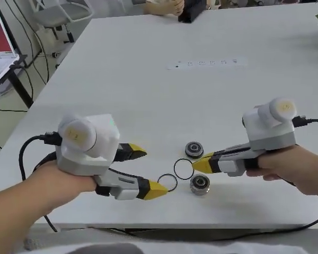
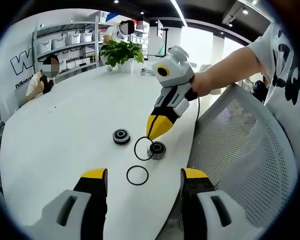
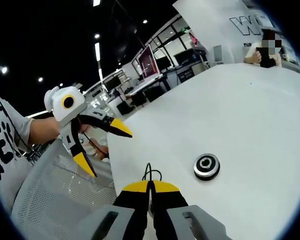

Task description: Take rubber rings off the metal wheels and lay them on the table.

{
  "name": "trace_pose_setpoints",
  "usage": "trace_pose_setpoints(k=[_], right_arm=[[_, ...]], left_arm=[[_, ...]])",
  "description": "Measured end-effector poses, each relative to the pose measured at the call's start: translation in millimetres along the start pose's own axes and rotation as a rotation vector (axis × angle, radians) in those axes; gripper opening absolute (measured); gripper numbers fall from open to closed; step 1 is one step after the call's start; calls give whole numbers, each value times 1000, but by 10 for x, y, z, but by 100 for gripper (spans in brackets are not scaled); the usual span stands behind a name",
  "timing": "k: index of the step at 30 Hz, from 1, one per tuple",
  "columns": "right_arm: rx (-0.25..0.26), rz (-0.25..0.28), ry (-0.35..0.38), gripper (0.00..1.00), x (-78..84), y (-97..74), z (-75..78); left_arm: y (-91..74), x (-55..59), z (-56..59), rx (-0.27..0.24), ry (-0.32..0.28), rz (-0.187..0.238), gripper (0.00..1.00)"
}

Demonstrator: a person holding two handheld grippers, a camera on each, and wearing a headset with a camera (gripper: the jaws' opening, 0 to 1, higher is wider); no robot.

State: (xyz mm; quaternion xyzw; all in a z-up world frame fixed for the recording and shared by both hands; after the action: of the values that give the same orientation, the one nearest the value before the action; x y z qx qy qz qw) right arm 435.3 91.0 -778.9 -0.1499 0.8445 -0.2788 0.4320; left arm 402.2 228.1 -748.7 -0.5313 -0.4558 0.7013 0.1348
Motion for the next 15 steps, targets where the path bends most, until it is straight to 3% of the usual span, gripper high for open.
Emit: trace_pose_setpoints(k=[15], right_arm=[[-23, -33, 0, 0, -24, 283, -60]], left_arm=[[-88, 132, -30, -18, -33, 6, 62]])
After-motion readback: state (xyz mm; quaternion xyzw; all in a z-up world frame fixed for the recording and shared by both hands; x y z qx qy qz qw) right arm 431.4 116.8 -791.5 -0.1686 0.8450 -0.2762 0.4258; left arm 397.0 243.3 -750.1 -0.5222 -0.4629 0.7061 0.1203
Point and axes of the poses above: the centre of the closed fingertips' face, and the gripper's own axes: y roughly forward along the fingers, z roughly to its right, x roughly out of its underside, the point moved 5 cm from there along -y, roughly backward along the fingers, and after that the axes turned 12 degrees about -z, right-handed, at the moved point
